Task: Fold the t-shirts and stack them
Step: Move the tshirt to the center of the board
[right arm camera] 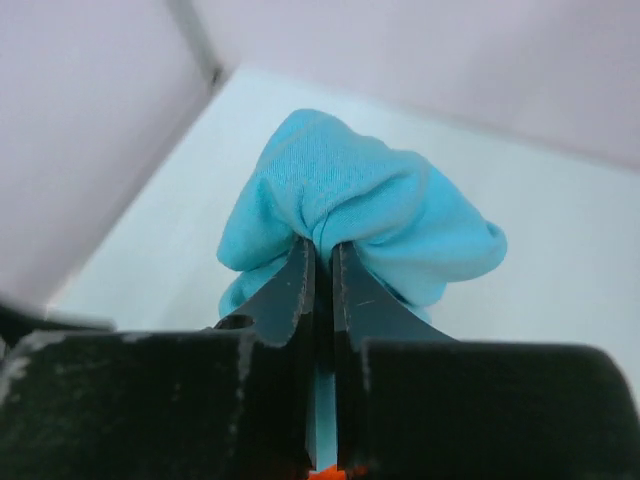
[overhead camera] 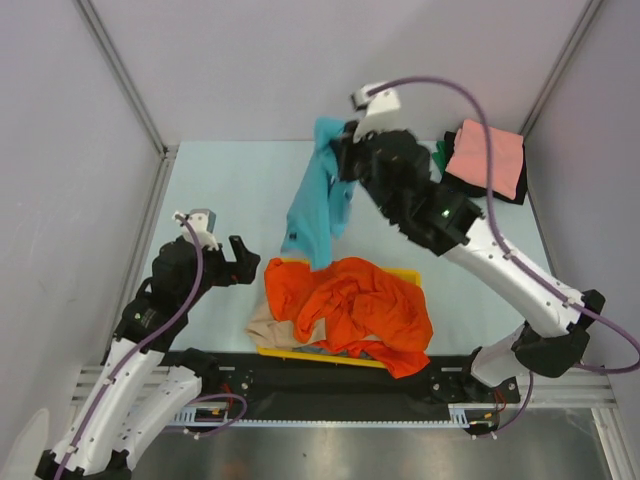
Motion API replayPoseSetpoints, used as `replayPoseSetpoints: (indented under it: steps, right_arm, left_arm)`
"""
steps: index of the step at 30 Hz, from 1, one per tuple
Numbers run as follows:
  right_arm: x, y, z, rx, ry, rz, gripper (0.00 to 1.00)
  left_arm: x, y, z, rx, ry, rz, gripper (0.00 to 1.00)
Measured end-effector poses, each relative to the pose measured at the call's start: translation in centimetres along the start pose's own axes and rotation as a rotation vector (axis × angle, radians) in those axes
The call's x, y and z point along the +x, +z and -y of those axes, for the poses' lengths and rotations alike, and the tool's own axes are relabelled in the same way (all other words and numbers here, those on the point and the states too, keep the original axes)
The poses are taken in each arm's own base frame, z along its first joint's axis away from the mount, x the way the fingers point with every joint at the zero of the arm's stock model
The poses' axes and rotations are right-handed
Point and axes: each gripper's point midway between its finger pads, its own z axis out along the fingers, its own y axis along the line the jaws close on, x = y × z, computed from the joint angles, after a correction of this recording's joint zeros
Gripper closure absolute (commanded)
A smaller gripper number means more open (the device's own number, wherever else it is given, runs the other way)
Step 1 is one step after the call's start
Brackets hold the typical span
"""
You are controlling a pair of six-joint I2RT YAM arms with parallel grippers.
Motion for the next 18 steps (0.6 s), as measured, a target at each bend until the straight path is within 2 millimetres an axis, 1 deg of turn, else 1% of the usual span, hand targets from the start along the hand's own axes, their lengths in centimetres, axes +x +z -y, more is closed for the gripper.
replayPoseSetpoints:
  steps: [1,2,3,4,5,6,7,8,10,12,14,15,17,18]
  right_arm:
    - [-2.2,0.2,1.3,0.025,0.01,0.049,0.99]
    - [-3.8,0.3,2.7,0.052,0.018,0.084,0.99]
    - [-5.4,0.5,4.3,0.081,0.029,0.122,0.88]
    - [-6.8,0.6,6.2,0.112,0.039,0.153,0.73]
    - [-7.2,0.8,7.5,0.14,0.051,0.167,0.5]
    - [-7.2,1.2,9.0,0.169,0.063,0.169,0.1]
    - [-6.6,1.5,10.0,0.19,0.062,0.159,0.04]
    - [-4.9,2.0,10.9,0.21,0.058,0.129,0.02]
    - [0.2,2.6,11.9,0.237,0.045,0.027,0.0]
    - [7.4,2.6,12.8,0.262,0.024,-0.114,0.0]
    - [15.1,1.2,14.0,0.287,0.001,-0.274,0.0]
    - [18.2,0.1,14.7,0.301,-0.003,-0.343,0.0]
    - [21.9,-2.2,15.9,0.324,0.004,-0.426,0.0]
    - [22.7,-3.4,16.4,0.335,0.017,-0.441,0.0]
  left_arm:
    - [0.0,0.0,0.0,-0.001,0.0,0.003,0.0]
    - [-0.1,-0.1,0.0,-0.001,0.0,0.006,0.0]
    - [-0.2,-0.2,0.0,0.0,-0.001,0.01,0.0]
    - [-0.2,-0.2,0.0,0.001,-0.001,0.013,0.0]
    - [-0.3,-0.3,0.0,0.001,-0.001,0.016,0.0]
    - [-0.3,-0.3,0.0,-0.001,-0.001,0.017,0.0]
    - [-0.3,-0.3,-0.1,-0.003,-0.001,0.016,0.0]
    - [-0.2,-0.2,-0.2,-0.008,-0.001,0.015,0.0]
    - [-0.1,0.0,-0.3,-0.015,0.0,0.006,0.0]
    - [0.2,0.5,-0.3,-0.019,0.001,-0.015,0.0]
    - [1.0,1.4,-0.4,-0.032,-0.003,-0.059,0.0]
    - [1.5,2.0,-0.6,-0.043,-0.006,-0.091,0.0]
    - [2.8,3.3,-0.8,-0.068,-0.028,-0.162,0.0]
    - [3.7,4.0,-0.9,-0.081,-0.043,-0.205,0.01]
